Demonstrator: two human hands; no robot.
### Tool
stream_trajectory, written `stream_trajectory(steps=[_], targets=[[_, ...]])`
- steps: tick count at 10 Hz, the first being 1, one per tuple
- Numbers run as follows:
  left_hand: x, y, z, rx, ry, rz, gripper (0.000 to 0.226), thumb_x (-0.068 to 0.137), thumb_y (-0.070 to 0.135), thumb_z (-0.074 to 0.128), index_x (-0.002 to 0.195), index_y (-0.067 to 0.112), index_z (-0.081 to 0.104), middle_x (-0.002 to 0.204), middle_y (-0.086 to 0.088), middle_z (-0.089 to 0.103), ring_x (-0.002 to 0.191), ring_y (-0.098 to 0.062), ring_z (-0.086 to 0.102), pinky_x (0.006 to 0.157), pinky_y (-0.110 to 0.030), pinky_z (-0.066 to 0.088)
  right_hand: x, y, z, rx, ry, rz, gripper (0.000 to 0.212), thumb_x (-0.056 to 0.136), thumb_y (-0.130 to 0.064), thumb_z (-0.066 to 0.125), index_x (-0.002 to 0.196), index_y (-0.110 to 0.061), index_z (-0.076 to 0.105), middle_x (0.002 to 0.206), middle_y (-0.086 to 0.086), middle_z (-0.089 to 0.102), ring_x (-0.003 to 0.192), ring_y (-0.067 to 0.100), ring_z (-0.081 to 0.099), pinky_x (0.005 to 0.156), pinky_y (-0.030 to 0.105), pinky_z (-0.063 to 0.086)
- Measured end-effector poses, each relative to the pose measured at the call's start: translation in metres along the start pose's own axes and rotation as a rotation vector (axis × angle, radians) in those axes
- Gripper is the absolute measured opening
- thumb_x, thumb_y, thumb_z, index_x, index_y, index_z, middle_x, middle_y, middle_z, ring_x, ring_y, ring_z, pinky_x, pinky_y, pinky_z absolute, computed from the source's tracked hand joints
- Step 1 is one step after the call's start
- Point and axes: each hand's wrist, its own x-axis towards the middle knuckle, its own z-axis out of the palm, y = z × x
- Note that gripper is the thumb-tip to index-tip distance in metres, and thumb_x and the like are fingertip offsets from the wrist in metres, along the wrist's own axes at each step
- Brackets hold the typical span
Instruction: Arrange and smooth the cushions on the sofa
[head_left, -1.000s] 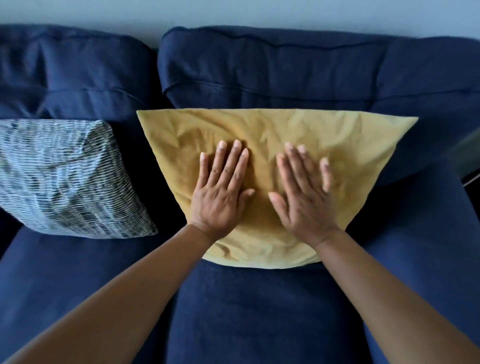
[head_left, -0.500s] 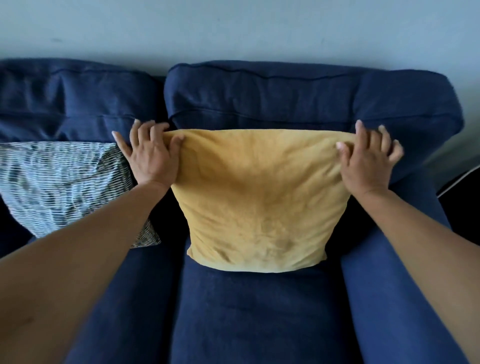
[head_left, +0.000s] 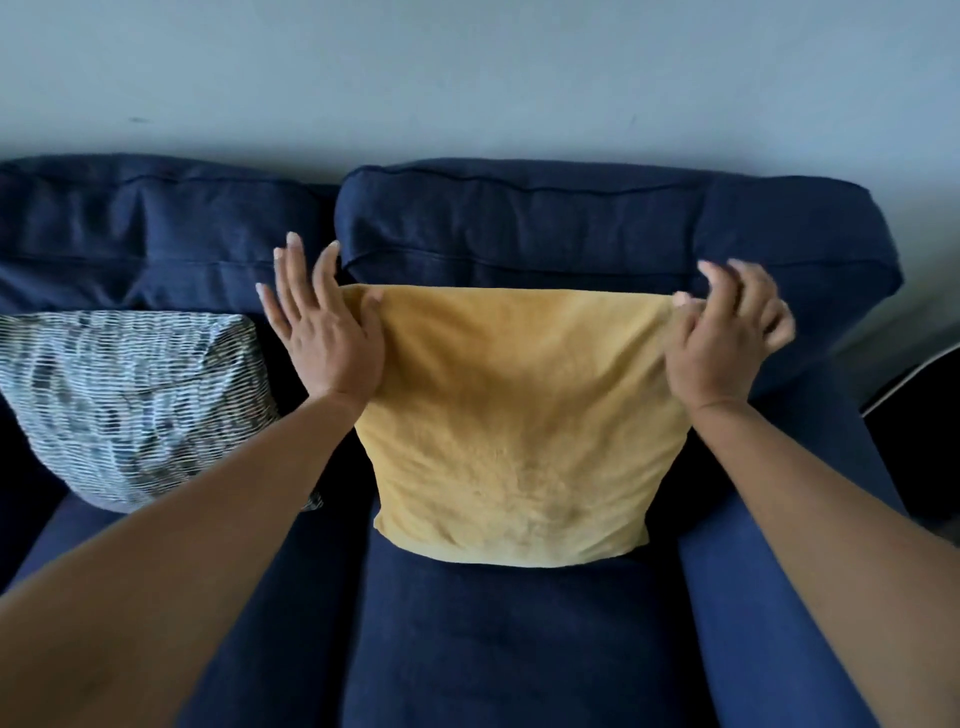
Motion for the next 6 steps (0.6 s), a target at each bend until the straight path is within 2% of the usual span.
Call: stream_trajectory(steps=[1,2,3,4,5,6], targets=[[-0.027,0.015,0.006,0.060,-0.078,0.458,0.067,0.104,0.047,0.037,0.159,0.011,0.025,0.167,-0.015,0.016,0.155,-0.035,0.012,0.125,-0.052,0.000,-0.019,-0.028,0.005,0.057,-0.150,-0.377,0.057,0.104,-0.043,0.035,0.155,-0.018,0.031,0.165,0.004,0.026,0.153,0.023,0.018,0.121,0.044,0.001],[-0.043,0.012,0.017,0.183,-0.280,0.634,0.072,0.104,0.055,0.021,0.160,0.010,0.021,0.168,-0.013,0.014,0.156,-0.032,0.007,0.125,-0.053,0.001,-0.040,-0.032,0.015,-0.122,-0.325,-0.628,0.062,0.106,-0.052,0.020,0.159,-0.021,0.023,0.168,0.003,0.016,0.155,0.021,0.013,0.122,0.046,0.000],[-0.031,-0.011,0.020,0.256,-0.347,0.448,0.076,0.102,0.059,0.017,0.161,0.011,0.013,0.169,-0.010,0.007,0.156,-0.030,0.000,0.125,-0.051,-0.005,-0.036,-0.004,0.016,-0.155,-0.449,-0.294,0.065,0.103,-0.055,0.012,0.160,-0.024,0.014,0.169,0.003,0.004,0.156,0.021,0.001,0.122,0.049,-0.003],[-0.019,-0.028,0.013,0.356,-0.399,0.362,0.078,0.101,0.064,0.008,0.162,0.015,0.008,0.170,-0.008,0.004,0.156,-0.028,-0.004,0.124,-0.049,-0.011,-0.032,0.024,0.009,-0.272,-0.522,-0.121,0.070,0.100,-0.059,-0.002,0.161,-0.024,0.002,0.169,0.005,-0.007,0.155,0.022,-0.010,0.123,0.051,-0.004],[-0.015,-0.026,-0.004,0.348,-0.403,0.376,0.077,0.100,0.065,0.009,0.162,0.018,0.008,0.170,-0.009,0.005,0.156,-0.029,-0.004,0.124,-0.053,-0.009,-0.034,0.028,-0.004,-0.260,-0.534,-0.170,0.070,0.101,-0.059,-0.001,0.161,-0.023,0.000,0.169,0.006,-0.009,0.154,0.021,-0.013,0.122,0.050,-0.007],[-0.020,-0.011,-0.025,0.286,-0.323,0.311,0.074,0.103,0.060,0.018,0.162,0.015,0.010,0.169,-0.011,0.006,0.156,-0.030,-0.003,0.124,-0.053,-0.008,-0.037,0.019,-0.015,-0.195,-0.491,-0.167,0.070,0.102,-0.059,0.003,0.161,-0.020,0.001,0.169,0.006,-0.008,0.155,0.022,-0.012,0.123,0.051,-0.006]])
